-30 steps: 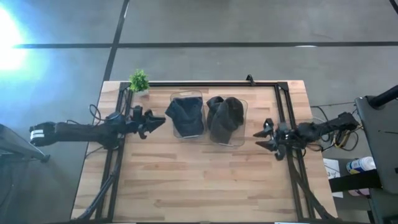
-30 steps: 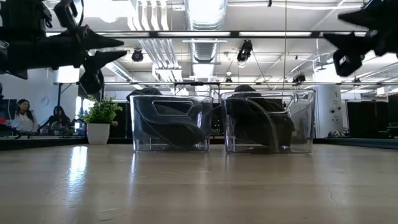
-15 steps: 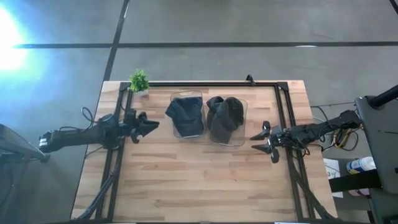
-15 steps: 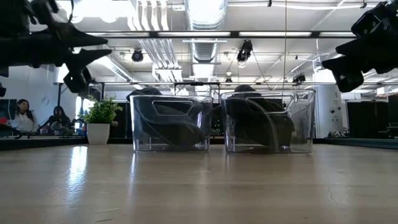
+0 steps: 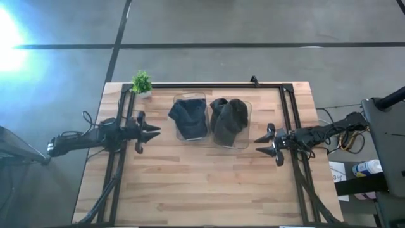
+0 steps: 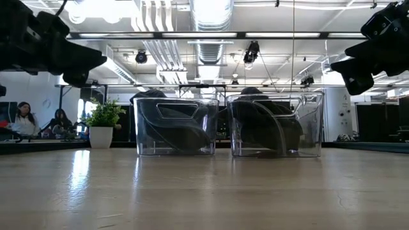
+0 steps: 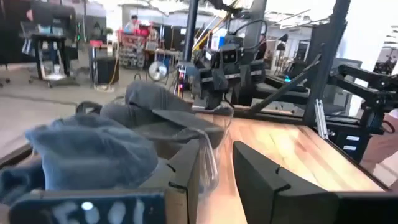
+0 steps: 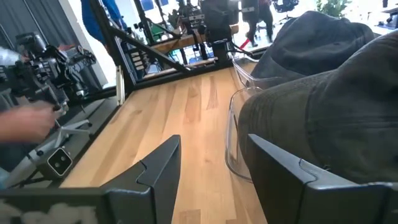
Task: Pick & Place hat
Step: Return to Home Position
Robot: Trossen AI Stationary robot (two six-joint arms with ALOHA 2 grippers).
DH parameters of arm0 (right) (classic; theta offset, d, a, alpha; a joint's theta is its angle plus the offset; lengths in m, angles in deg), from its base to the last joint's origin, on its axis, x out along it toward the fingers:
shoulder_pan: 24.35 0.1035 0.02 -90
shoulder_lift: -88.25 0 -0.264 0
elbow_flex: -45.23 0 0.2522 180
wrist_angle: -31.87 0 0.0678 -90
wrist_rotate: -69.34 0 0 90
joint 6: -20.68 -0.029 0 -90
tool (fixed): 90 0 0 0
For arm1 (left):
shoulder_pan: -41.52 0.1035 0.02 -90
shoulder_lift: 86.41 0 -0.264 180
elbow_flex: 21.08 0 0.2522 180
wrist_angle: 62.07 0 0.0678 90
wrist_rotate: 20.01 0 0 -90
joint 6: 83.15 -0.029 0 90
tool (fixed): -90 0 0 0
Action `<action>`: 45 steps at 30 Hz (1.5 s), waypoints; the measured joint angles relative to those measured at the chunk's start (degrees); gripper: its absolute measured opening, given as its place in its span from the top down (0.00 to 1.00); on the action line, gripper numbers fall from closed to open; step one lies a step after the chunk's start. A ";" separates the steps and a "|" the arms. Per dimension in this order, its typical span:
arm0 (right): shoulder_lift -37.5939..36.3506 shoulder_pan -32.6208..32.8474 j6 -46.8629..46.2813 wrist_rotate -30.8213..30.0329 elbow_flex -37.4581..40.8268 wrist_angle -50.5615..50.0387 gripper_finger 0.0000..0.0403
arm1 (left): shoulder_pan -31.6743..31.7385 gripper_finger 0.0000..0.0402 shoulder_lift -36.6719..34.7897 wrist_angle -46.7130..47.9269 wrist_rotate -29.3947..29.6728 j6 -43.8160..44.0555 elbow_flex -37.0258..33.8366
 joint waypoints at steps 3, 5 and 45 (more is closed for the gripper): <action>-0.01 0.00 0.00 0.00 0.00 0.00 0.56 | 0.02 0.78 0.51 0.11 0.10 3.42 0.02; -0.01 0.00 0.00 0.02 0.00 0.00 0.56 | 0.02 0.78 0.85 0.12 0.11 5.20 0.02; -7.40 -9.27 13.33 13.66 0.57 1.51 0.56 | 0.02 0.78 1.74 0.01 -0.24 6.65 -0.05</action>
